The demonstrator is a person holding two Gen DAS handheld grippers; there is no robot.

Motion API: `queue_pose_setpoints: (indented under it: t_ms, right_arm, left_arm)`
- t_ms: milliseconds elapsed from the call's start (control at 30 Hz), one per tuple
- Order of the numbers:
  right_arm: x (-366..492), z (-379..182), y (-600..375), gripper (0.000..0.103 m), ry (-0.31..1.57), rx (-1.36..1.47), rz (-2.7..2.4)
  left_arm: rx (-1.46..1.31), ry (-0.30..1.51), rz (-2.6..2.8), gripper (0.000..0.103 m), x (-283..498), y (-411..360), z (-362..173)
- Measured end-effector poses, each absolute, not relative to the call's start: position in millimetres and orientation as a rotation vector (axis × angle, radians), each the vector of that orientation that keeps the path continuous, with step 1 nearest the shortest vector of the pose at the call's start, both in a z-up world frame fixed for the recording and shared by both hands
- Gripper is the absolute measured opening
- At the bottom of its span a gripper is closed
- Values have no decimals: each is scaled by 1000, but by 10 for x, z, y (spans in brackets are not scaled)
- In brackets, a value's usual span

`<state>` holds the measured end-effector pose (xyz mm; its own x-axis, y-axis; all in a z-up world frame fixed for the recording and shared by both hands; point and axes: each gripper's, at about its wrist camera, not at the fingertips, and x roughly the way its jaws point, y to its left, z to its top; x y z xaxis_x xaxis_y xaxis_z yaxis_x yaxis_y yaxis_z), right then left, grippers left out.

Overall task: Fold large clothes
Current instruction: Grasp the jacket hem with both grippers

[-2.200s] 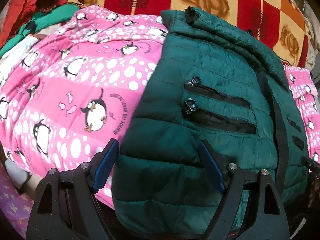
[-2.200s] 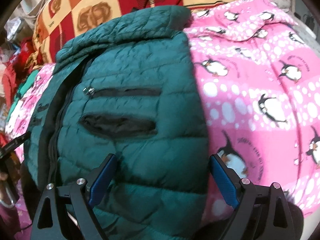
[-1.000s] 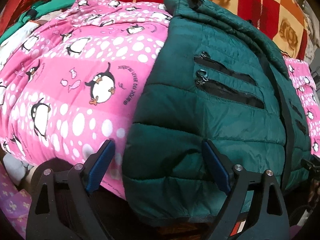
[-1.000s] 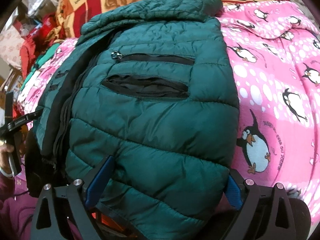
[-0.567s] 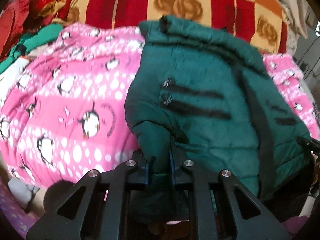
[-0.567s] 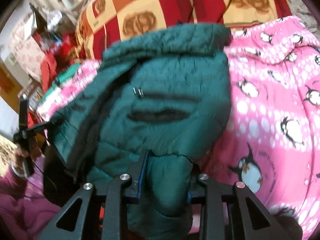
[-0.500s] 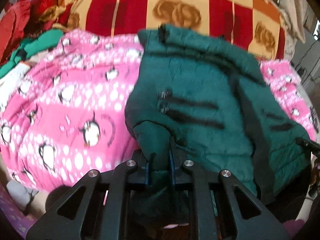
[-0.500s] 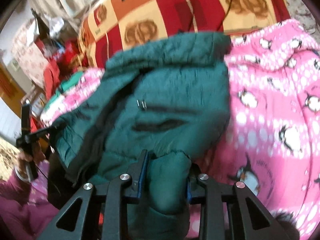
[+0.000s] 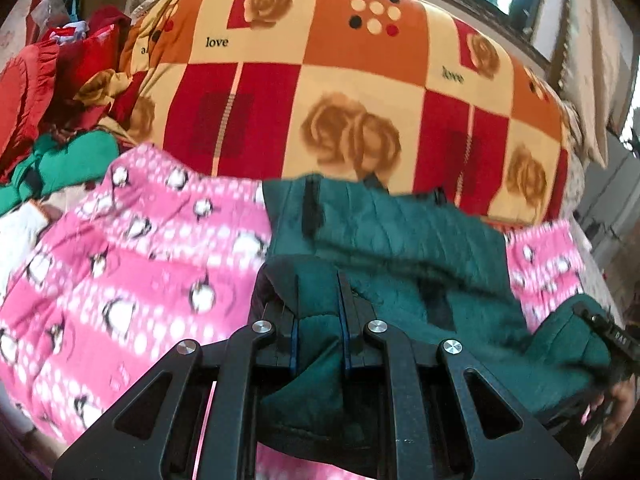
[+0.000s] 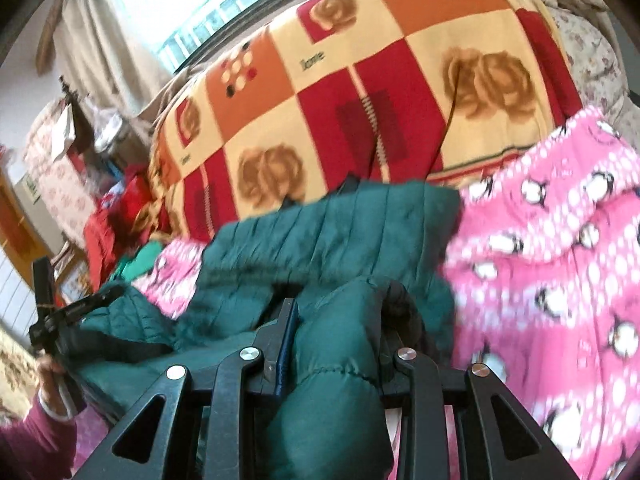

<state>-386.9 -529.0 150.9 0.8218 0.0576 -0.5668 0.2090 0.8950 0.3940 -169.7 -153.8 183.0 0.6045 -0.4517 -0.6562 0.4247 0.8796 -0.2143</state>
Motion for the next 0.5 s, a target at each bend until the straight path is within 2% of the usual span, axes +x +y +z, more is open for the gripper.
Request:
queue_pose_setpoints:
  t_ms: [300,500]
  right_arm:
    - [-2922,1563,-5832,28,588,477,-192]
    - [-2257,1133,-6282,28,662,550,-274]
  left_arm:
    - [-52,742,-399,14,-695,-2105,1803]
    - [-59,822,-309,15,-18,-2364,1364]
